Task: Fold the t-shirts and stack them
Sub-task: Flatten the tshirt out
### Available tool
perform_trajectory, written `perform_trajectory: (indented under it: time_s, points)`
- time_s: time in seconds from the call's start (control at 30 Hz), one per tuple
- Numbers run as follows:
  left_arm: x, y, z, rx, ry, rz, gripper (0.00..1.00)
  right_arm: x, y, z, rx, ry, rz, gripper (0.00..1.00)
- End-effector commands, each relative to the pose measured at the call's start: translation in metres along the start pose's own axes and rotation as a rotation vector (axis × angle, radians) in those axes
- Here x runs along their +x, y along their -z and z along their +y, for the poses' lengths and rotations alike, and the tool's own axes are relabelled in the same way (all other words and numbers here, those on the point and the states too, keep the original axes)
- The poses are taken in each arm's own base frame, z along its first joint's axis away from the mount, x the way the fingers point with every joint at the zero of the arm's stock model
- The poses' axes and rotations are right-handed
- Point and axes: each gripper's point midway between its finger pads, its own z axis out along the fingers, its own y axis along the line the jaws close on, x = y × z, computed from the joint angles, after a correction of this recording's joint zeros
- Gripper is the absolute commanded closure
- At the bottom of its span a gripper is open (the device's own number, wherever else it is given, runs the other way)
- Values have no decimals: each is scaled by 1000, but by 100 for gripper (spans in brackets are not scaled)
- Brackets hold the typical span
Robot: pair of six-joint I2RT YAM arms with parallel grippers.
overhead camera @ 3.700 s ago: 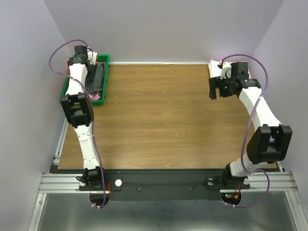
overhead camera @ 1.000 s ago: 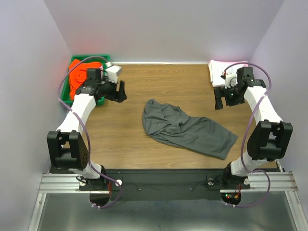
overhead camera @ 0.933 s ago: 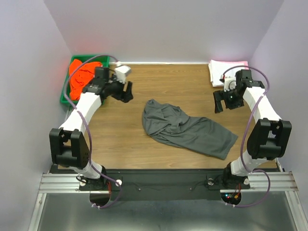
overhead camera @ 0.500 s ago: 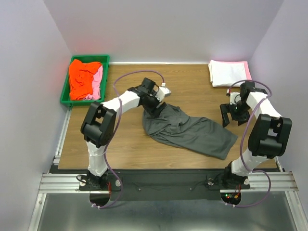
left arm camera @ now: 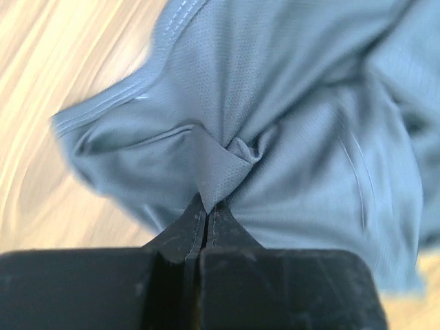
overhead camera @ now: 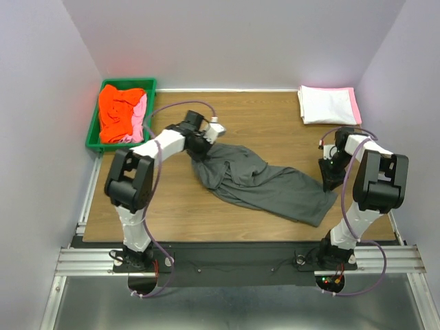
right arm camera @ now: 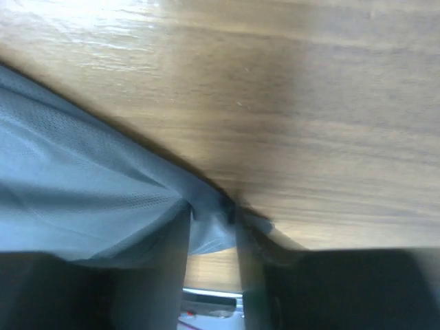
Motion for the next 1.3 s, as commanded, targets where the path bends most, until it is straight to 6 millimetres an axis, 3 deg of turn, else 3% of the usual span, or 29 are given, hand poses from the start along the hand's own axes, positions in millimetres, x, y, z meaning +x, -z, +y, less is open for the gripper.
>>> perform_trajectory:
  time_s: [0.0,0.07,0.17,0.2,0.27,0.3,0.33,0.37,0.4,0.5,0.6,0.63,0.73,0.77,0.83,1.0,1.03,1.27]
  points:
    - [18,58,18,14,90,-64,100,-25,6,-9,28,7,-78,99]
    - [34,75,33,-9,125,-76,96,-35,9,-9,20,8,-101,99]
    - [61,85,36,2,167,-65,78,-45,12,-7,-5,14,-127,99]
    - [78,85,38,0,194,-40,67,-52,16,-6,-12,25,-146,99]
    - [92,89,39,10,205,-27,57,-57,20,0,-49,42,-167,99]
    - [105,90,37,20,211,-8,53,-61,25,1,-58,54,-175,95]
    - [103,96,35,26,197,-26,41,-62,27,5,-78,63,-181,88]
    - [101,100,34,27,183,-36,37,-62,30,6,-81,68,-181,77]
    - [97,104,33,26,169,-53,35,-62,31,6,-80,73,-182,74]
    - [48,129,35,4,106,-207,33,-60,39,4,-65,86,-189,54]
    - [8,133,33,-28,64,-266,35,-54,41,2,-47,80,-181,51]
    - [-3,120,18,5,44,-249,36,-52,39,1,-41,77,-172,52]
    - [-32,106,13,-2,38,-252,40,-48,38,-1,-29,60,-165,52]
    - [-34,87,7,22,50,-219,41,-47,37,-2,-26,53,-161,52]
    - [-48,69,11,31,117,-211,43,-47,37,-6,-22,27,-162,53]
    - [-77,42,14,92,222,-217,47,-45,33,-10,-17,-26,-152,55]
    - [-74,30,14,103,237,-199,48,-46,33,-9,-21,-31,-153,55]
    - [-77,-1,23,113,278,-174,54,-44,32,-7,-40,-71,-158,55]
